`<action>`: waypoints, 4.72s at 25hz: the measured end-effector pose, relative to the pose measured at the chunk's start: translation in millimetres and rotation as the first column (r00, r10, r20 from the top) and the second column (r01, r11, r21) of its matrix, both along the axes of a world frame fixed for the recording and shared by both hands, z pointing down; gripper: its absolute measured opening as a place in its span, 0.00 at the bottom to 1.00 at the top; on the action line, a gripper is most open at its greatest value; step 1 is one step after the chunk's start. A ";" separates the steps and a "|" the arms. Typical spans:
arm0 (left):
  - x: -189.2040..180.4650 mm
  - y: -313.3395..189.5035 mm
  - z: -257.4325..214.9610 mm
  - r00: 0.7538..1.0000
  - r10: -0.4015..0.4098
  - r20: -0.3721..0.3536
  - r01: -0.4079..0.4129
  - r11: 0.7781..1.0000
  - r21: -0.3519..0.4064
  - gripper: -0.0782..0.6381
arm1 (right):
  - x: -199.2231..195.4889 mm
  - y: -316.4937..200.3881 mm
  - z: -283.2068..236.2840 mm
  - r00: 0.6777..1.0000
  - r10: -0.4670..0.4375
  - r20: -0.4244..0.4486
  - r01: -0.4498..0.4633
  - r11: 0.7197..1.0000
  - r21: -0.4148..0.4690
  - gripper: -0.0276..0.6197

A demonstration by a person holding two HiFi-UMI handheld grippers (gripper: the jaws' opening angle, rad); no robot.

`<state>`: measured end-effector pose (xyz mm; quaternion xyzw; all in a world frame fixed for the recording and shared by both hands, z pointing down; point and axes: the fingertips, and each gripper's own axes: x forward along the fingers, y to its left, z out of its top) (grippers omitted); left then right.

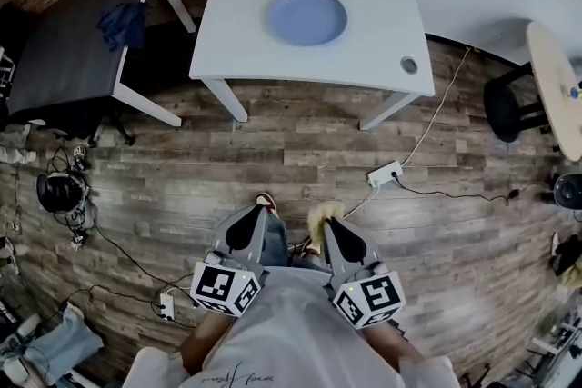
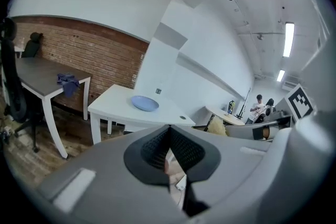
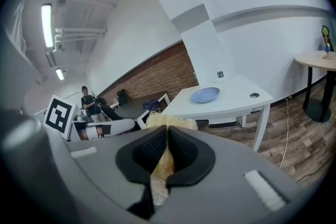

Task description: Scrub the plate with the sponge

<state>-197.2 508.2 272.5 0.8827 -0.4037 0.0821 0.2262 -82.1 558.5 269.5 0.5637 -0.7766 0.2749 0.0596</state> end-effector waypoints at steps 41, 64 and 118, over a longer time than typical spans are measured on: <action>-60.3 -211.5 -35.5 0.991 0.023 -0.131 -0.015 0.998 0.058 0.13 | 44.4 -222.2 -77.1 0.950 0.192 -0.247 -0.145 0.970 0.197 0.08; 49.6 -392.0 -35.6 1.000 0.017 -0.019 -0.017 1.000 0.000 0.13 | 161.1 -411.0 -60.8 0.984 0.098 -0.152 -0.076 0.987 0.144 0.08; 111.7 -535.2 68.5 0.993 -0.071 0.092 0.089 0.972 -0.216 0.13 | 212.7 -574.5 40.0 0.979 -0.156 -0.134 0.142 0.984 -0.108 0.07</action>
